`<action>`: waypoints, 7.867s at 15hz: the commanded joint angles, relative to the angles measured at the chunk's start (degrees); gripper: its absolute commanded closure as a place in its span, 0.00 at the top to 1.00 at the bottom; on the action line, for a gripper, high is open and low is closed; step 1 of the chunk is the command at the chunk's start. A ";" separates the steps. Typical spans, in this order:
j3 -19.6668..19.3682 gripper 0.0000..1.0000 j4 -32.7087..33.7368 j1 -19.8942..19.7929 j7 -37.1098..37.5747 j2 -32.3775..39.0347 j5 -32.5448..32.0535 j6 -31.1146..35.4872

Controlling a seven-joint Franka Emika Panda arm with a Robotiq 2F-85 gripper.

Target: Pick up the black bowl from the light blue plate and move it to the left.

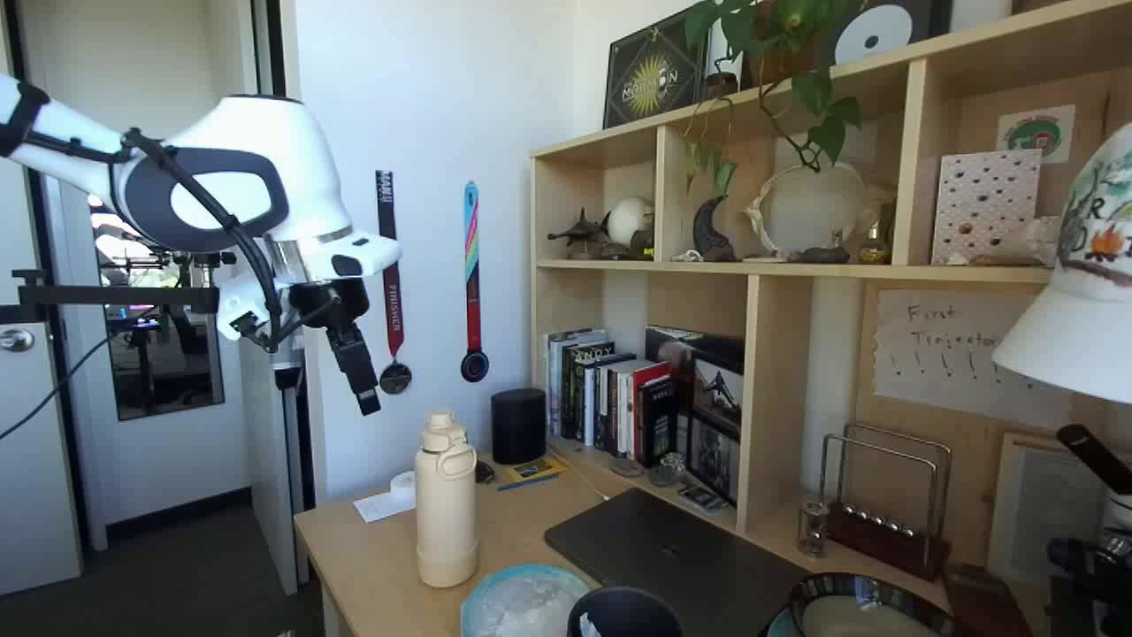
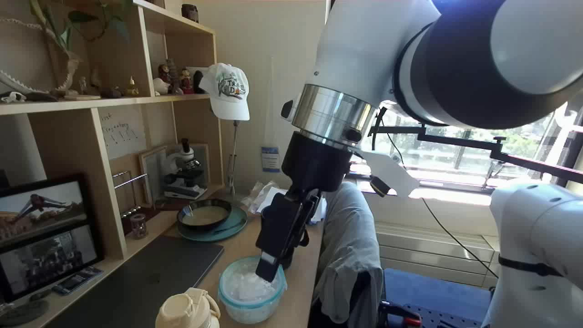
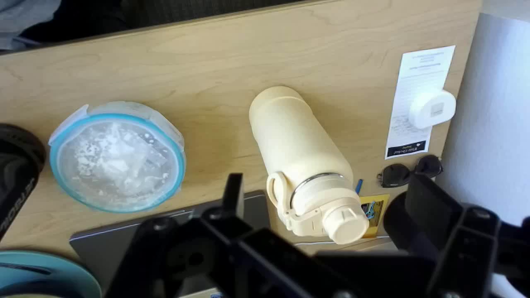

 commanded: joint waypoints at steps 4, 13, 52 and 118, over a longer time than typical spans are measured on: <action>0.09 1.00 1.34 -1.80 2.75 1.61 -0.70 0.87; -0.23 1.00 10.18 -13.59 17.70 11.36 -3.24 9.34; -25.13 1.00 56.89 -14.82 40.32 63.42 -12.09 22.02; -26.85 1.00 77.44 -18.56 44.17 82.63 -4.48 12.24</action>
